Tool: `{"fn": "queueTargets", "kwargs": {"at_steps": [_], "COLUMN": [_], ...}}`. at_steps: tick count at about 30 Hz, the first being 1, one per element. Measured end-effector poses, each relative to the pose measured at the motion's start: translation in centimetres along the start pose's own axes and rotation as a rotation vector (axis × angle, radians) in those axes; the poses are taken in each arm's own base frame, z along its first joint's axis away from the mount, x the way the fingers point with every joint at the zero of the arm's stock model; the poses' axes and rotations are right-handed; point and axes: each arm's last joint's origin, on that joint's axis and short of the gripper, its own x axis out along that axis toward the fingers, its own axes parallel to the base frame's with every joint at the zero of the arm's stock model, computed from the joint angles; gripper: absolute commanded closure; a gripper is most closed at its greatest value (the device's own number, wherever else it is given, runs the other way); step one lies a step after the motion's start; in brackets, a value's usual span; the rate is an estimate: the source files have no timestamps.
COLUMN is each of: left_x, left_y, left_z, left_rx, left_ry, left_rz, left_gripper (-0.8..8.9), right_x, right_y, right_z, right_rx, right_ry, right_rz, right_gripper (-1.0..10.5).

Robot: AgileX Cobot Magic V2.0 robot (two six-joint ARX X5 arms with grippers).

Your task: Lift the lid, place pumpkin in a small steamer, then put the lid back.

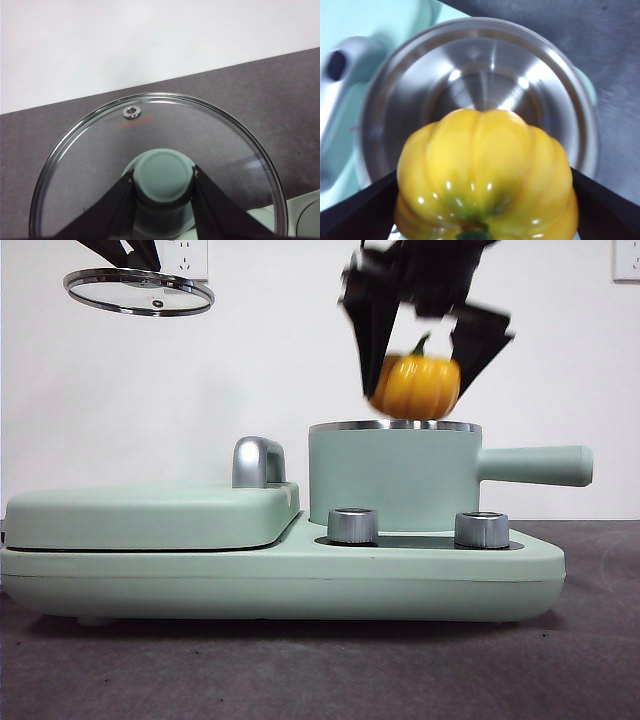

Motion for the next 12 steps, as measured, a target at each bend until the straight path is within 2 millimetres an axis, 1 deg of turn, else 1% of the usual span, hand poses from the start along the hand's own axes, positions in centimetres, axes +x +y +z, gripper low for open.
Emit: {"fn": "queueTargets", "kwargs": {"at_steps": [2,5,12], "left_x": [0.0,0.0,0.0], "left_y": [0.0,0.0,0.0], "left_z": [0.0,0.0,0.0], "left_rx": [0.0,0.0,0.0], "left_ry": [0.0,0.0,0.0], "left_rz": [0.0,0.0,0.0], "left_gripper": [7.96,7.96,7.96], "right_x": [1.4,3.0,5.1], "right_y": [0.0,0.0,0.1], "right_z": [0.4,0.7,0.9], "right_rx": [0.0,0.0,-0.003], "right_ry": [0.017,0.043,0.092], "right_rz": [-0.002,-0.004,-0.011], "right_gripper": [5.5,5.5,5.5]}}
